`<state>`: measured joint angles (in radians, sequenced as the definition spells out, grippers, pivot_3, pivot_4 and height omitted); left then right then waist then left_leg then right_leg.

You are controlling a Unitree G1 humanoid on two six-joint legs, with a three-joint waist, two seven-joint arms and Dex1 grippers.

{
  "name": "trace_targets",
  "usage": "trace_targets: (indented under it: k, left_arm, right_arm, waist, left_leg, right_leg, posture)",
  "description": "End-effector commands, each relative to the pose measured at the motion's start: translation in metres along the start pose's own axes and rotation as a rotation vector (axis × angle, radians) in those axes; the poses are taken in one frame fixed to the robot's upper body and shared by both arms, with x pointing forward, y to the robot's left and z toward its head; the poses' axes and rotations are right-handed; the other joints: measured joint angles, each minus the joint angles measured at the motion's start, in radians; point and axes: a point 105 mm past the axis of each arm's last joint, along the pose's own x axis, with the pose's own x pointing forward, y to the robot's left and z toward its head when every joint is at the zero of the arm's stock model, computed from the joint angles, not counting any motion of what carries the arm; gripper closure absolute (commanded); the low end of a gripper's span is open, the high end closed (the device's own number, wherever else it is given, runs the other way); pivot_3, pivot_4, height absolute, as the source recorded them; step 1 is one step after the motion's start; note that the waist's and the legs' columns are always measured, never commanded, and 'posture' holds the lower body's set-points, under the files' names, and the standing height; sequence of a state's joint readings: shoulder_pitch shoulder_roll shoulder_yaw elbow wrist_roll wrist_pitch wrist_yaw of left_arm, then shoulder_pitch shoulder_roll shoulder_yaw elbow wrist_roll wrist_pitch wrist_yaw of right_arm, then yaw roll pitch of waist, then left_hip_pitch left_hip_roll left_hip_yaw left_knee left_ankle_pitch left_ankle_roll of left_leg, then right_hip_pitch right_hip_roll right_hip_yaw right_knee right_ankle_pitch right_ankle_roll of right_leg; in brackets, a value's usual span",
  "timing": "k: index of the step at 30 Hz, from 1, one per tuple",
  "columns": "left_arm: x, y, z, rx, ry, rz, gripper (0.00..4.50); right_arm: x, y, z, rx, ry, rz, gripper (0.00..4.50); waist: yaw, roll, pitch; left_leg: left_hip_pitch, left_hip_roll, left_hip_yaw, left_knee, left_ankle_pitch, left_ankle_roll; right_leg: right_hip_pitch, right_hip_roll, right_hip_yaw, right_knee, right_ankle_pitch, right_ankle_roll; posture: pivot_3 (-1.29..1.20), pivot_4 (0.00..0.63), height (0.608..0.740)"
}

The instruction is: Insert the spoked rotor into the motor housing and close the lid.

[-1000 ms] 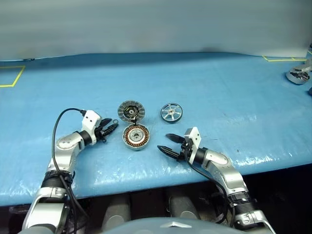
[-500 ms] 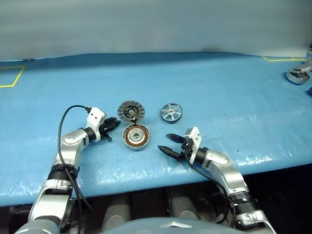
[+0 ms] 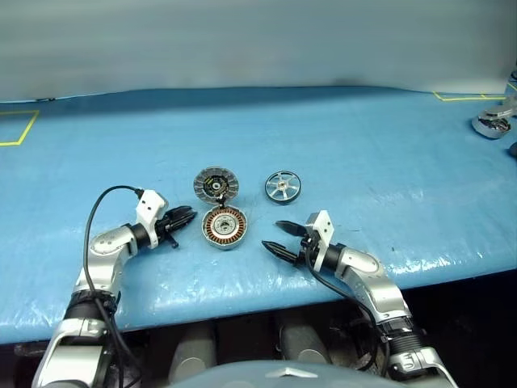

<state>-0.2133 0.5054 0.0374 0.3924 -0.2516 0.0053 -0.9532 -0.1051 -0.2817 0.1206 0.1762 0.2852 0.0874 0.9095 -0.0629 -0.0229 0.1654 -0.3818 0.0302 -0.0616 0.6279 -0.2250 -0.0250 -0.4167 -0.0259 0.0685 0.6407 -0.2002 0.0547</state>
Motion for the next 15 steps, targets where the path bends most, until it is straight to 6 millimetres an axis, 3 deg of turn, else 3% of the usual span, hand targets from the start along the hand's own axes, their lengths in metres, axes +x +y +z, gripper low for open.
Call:
trace_targets:
  k: [1,8,15]
  left_arm:
    - [-0.009,-0.005,0.021,0.071,-0.039,-0.06,3.86]
    - [-0.013,-0.012,0.042,0.134,-0.064,-0.122,3.86]
    - [0.002,-0.031,0.058,0.179,-0.083,-0.249,3.86]
  right_arm:
    - [0.0,-0.001,0.006,-0.015,-0.021,0.021,0.68]
    - [0.001,0.01,0.018,-0.027,-0.076,0.109,0.68]
    - [0.001,0.008,0.019,-0.056,-0.079,0.097,0.68]
  waist:
    - [0.001,0.0,0.0]
    - [0.003,0.0,0.001]
    - [0.002,0.0,0.002]
  left_leg:
    - [0.0,0.0,0.0,0.0,0.0,0.0]
    - [0.0,0.0,0.0,0.0,0.0,0.0]
    - [-0.001,0.0,0.0,0.0,0.0,0.0]
  right_leg:
    - [0.0,0.0,0.0,0.0,0.0,0.0]
    - [0.0,0.0,0.0,0.0,0.0,0.0]
    - [-0.001,0.0,0.0,0.0,0.0,0.0]
  posture:
    - [0.0,0.15,0.74]
    - [0.0,0.15,0.74]
    - [0.0,0.15,0.74]
